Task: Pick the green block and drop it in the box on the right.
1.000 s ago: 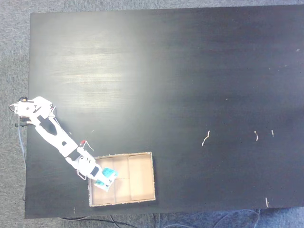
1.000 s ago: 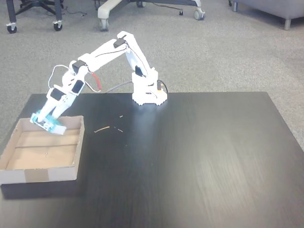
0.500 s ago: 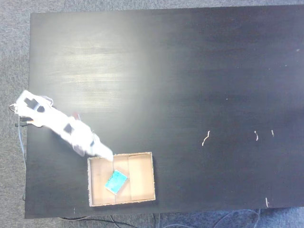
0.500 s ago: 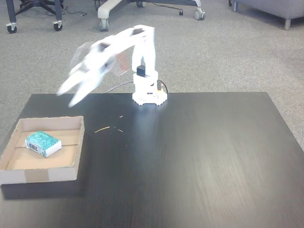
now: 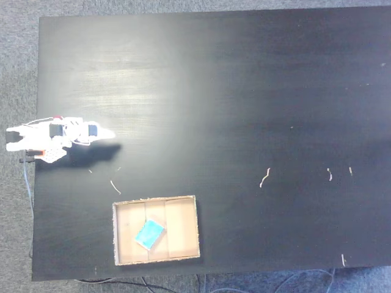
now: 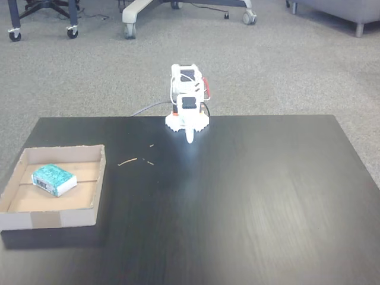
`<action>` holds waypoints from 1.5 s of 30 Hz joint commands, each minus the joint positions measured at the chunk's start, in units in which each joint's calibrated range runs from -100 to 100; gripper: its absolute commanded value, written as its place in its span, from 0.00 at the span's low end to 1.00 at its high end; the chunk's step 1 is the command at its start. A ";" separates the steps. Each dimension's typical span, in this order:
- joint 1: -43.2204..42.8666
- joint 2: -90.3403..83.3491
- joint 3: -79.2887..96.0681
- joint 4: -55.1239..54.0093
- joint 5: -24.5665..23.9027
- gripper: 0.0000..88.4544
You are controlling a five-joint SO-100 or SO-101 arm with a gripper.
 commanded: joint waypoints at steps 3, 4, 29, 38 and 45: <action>-2.45 -0.39 2.31 2.50 0.44 0.00; -2.29 -0.39 2.31 2.50 0.29 0.00; -4.06 -0.39 2.31 2.34 0.93 0.00; -4.06 -0.39 2.31 2.34 0.93 0.00; -4.06 -0.39 2.31 2.34 0.93 0.00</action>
